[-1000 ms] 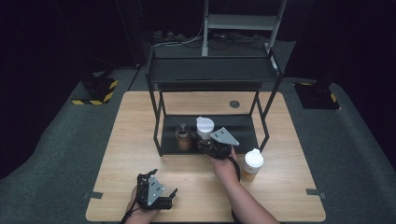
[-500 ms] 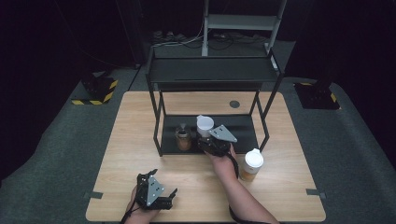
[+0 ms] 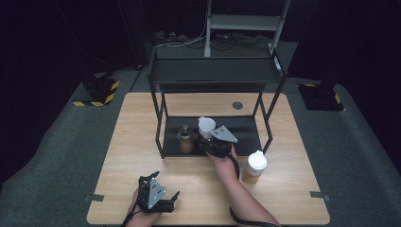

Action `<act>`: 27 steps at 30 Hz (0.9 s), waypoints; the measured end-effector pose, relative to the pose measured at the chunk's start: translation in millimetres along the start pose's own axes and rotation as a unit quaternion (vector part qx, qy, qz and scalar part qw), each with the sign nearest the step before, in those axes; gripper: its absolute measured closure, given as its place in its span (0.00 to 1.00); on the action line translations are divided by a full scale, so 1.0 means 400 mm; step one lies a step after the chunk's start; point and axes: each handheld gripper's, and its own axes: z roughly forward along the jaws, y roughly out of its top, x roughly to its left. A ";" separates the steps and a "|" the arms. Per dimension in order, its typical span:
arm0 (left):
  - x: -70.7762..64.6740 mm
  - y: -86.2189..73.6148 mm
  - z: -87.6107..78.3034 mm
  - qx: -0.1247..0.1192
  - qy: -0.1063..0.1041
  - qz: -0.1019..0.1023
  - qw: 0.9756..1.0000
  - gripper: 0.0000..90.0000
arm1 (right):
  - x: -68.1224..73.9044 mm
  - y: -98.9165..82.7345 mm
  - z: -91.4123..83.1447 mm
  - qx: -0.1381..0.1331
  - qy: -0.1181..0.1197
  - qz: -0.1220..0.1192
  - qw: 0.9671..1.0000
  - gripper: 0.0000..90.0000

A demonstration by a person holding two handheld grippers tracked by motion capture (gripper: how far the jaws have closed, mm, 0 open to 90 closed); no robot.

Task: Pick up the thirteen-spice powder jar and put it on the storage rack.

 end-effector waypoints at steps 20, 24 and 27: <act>0.000 0.000 0.000 0.000 -0.001 0.001 1.000 0.01 | 0.001 -0.017 0.006 -0.001 0.001 0.003 1.000 0.33; 0.000 0.000 0.000 0.000 -0.001 0.002 1.000 0.01 | -0.006 -0.018 0.006 -0.001 0.005 0.003 1.000 0.33; 0.000 0.000 0.000 0.000 -0.001 0.002 1.000 0.01 | -0.007 -0.022 0.005 -0.003 0.005 0.004 1.000 0.33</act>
